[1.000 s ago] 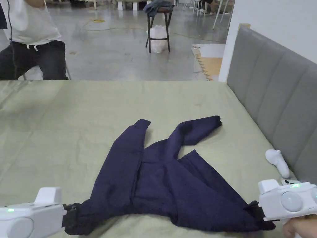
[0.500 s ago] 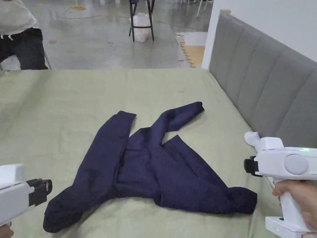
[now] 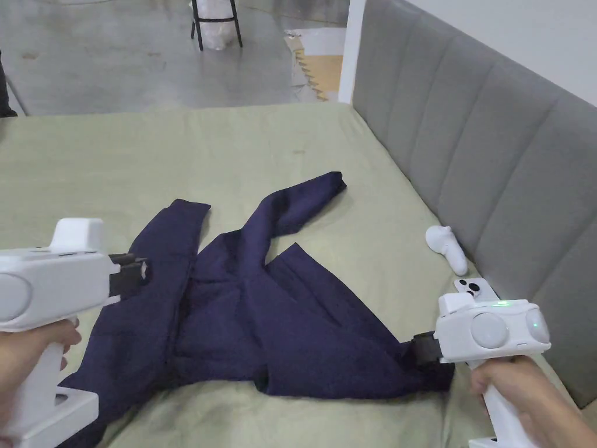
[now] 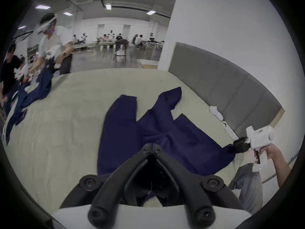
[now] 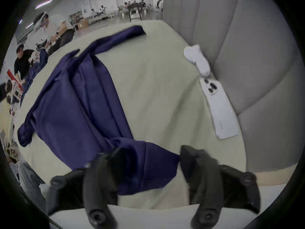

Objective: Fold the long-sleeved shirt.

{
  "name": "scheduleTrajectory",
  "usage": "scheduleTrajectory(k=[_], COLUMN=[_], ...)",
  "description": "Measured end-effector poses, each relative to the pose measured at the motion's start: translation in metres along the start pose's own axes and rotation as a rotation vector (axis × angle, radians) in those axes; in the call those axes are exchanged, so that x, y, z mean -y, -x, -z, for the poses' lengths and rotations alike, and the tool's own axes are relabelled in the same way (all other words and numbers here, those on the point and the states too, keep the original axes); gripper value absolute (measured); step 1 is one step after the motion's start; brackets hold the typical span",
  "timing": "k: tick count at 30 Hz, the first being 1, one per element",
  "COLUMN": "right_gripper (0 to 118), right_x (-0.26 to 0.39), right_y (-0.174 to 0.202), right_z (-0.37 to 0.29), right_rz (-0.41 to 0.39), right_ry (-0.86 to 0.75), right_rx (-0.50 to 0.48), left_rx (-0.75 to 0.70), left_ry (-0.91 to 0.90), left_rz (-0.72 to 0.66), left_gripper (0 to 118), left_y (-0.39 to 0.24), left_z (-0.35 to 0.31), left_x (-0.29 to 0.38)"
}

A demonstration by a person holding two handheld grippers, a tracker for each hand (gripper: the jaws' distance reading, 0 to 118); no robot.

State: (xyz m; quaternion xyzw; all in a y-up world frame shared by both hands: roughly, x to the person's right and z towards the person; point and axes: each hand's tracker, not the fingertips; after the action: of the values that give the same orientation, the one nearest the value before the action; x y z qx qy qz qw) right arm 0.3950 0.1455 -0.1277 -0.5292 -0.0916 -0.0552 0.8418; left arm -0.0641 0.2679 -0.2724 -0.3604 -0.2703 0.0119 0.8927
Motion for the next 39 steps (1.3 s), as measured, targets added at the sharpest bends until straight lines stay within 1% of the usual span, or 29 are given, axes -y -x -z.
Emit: scheduleTrajectory(k=[1,2,3,5,6,7,8,9,10,11,12,16,17,18,19,20,21,22,24,25,26,27,28,29,31,32,36,37,39], right_gripper=[17,8,8,6,6,6,6,6,6,6,6,6,6,6,6,6,6,6,6,6,6,6,6,6,6,6,6,6,6], right_x=[0.001,0.003,0.003,0.007,0.007,0.005,0.005,0.006,0.008,0.006,0.005,0.003,0.003,0.004,0.002,0.002,0.002,0.003,0.002,-0.001,-0.005,-0.011,-0.02,-0.028,-0.063,-0.078,-0.17,-0.199,-0.246], right_y=[0.001,0.002,0.005,0.01,0.01,0.011,0.01,0.008,0.007,0.007,0.006,0.007,0.007,0.007,0.008,0.008,0.007,0.007,0.008,0.007,0.004,0.002,0.002,0.002,0.002,0.004,0.023,0.032,0.049], right_z=[0.008,0.013,0.021,0.026,0.025,0.022,0.021,0.021,0.021,0.022,0.023,0.024,0.024,0.024,0.025,0.026,0.026,0.026,0.025,0.024,0.021,0.013,-0.003,-0.016,-0.064,-0.083,-0.18,-0.207,-0.251], right_rz=[0.002,0.004,0.017,0.008,-0.023,-0.01,-0.001,-0.001,-0.004,-0.003,-0.004,-0.016,-0.019,-0.022,-0.023,-0.023,-0.023,-0.023,-0.031,-0.031,-0.034,-0.038,-0.038,-0.044,-0.037,-0.043,-0.133,-0.166,-0.199], right_ry=[0.006,0.014,0.028,0.012,0.002,0.007,0.009,0.009,0.008,0.008,0.008,0.013,0.014,0.014,0.015,0.016,0.015,0.015,0.014,0.021,0.032,0.031,-0.029,-0.069,-0.201,-0.255,-0.478,-0.53,-0.63], right_rx=[0.001,-0.007,-0.049,-0.037,-0.014,-0.021,-0.023,-0.027,-0.031,-0.033,-0.035,-0.036,-0.035,-0.035,-0.035,-0.035,-0.036,-0.036,-0.037,-0.041,-0.052,-0.058,-0.052,-0.059,-0.111,-0.12,-0.162,-0.161,-0.121], left_rx=[0.014,0.028,0.041,0.039,0.037,0.036,0.04,0.001,-0.028,-0.011,-0.02,-0.101,-0.146,-0.17,-0.195,-0.186,-0.168,-0.16,-0.151,-0.088,-0.063,-0.076,-0.084,-0.093,-0.066,-0.068,-0.12,-0.128,-0.147], left_ry=[0.014,0.033,0.046,0.067,0.076,0.101,0.125,0.158,0.175,0.146,0.167,0.355,0.386,0.423,0.444,0.379,0.379,0.384,0.375,0.353,0.339,0.279,0.239,0.201,0.092,0.044,-0.212,-0.276,-0.366], left_rz=[0.013,0.031,0.051,0.073,0.073,0.083,0.079,0.072,0.082,0.083,0.09,0.083,0.096,0.137,0.18,0.224,0.145,0.117,0.093,0.064,0.065,0.077,0.086,0.06,0.015,-0.002,-0.051,-0.056,-0.066], left_gripper=[4,4,4,5,15,33,65,102,111,105,97,95,90,80,81,78,54,4,6,6,6,6,6,6,6,6,6,6,6], left_y=[-0.006,-0.011,-0.017,-0.021,-0.023,-0.025,-0.023,-0.023,-0.022,-0.02,-0.017,-0.008,-0.008,-0.007,-0.008,-0.013,-0.014,-0.014,-0.007,-0.006,-0.005,-0.002,-0.002,0.001,0.015,0.02,0.041,0.046,0.05], left_z=[0.02,0.037,0.06,0.098,0.12,0.142,0.159,0.18,0.195,0.208,0.225,0.285,0.294,0.302,0.298,0.293,0.288,0.278,0.253,0.239,0.224,0.201,0.18,0.161,0.103,0.082,-0.033,-0.063,-0.112], left_x=[-0.01,-0.017,-0.026,-0.038,-0.045,-0.051,-0.055,-0.059,-0.061,-0.065,-0.07,-0.063,-0.057,-0.048,-0.038,-0.044,-0.051,-0.057,-0.071,-0.08,-0.088,-0.102,-0.1,-0.11,-0.141,-0.15,-0.221,-0.244,-0.282])
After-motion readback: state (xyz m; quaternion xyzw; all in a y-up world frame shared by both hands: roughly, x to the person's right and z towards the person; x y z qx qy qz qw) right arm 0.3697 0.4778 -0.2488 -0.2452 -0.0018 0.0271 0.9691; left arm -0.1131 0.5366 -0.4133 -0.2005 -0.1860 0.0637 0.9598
